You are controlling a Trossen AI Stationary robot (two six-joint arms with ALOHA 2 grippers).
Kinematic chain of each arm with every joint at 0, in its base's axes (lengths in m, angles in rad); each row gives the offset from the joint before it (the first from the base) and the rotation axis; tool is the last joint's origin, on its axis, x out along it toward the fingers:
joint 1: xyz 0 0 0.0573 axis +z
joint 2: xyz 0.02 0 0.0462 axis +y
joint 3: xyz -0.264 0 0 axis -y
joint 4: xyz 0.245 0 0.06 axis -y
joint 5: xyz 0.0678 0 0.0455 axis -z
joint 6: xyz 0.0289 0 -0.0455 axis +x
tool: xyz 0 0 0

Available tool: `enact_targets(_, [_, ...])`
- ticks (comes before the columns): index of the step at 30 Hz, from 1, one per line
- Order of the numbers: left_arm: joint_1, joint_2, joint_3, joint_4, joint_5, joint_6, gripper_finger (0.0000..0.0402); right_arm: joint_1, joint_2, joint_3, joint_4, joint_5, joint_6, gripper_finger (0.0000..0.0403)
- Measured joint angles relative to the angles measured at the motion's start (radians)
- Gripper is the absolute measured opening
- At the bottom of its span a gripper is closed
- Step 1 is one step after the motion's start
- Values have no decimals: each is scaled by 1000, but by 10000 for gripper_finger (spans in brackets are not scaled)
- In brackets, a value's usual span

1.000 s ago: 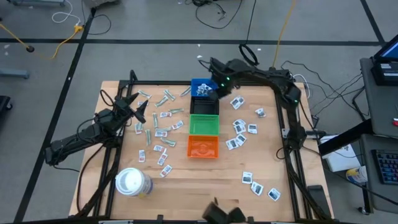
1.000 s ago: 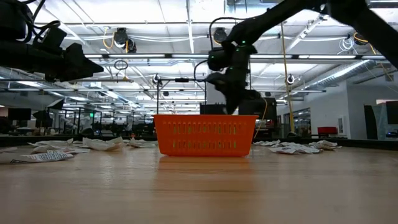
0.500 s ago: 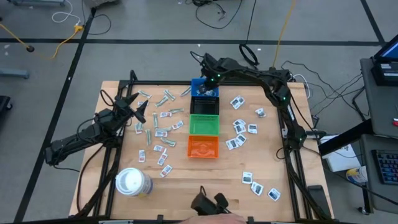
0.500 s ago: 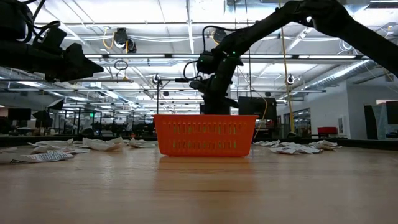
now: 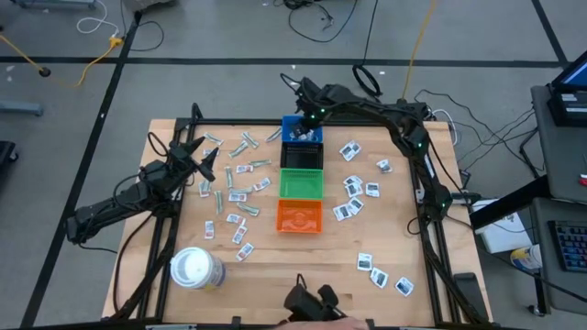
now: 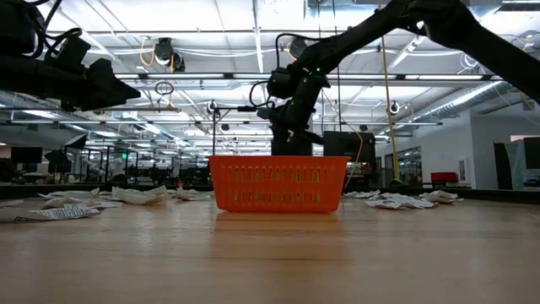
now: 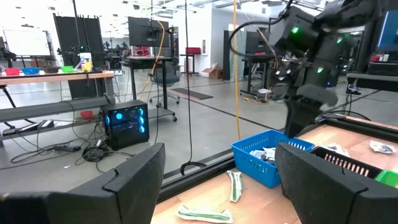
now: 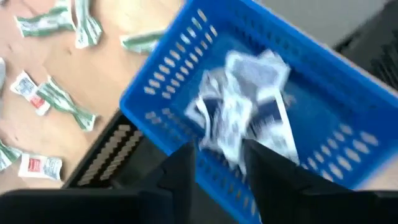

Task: Pick & Place First Aid Supplies
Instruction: Put the blue alcohol pad into the blue bin

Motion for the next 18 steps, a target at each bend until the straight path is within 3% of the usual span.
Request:
enact_targets(10, [0, 0, 0, 0, 0, 0, 305, 8, -132, -61, -255, 104, 182, 138])
enact_targets(18, [0, 0, 0, 0, 0, 0, 306, 22, -270, -314, -265, 102, 330, 134])
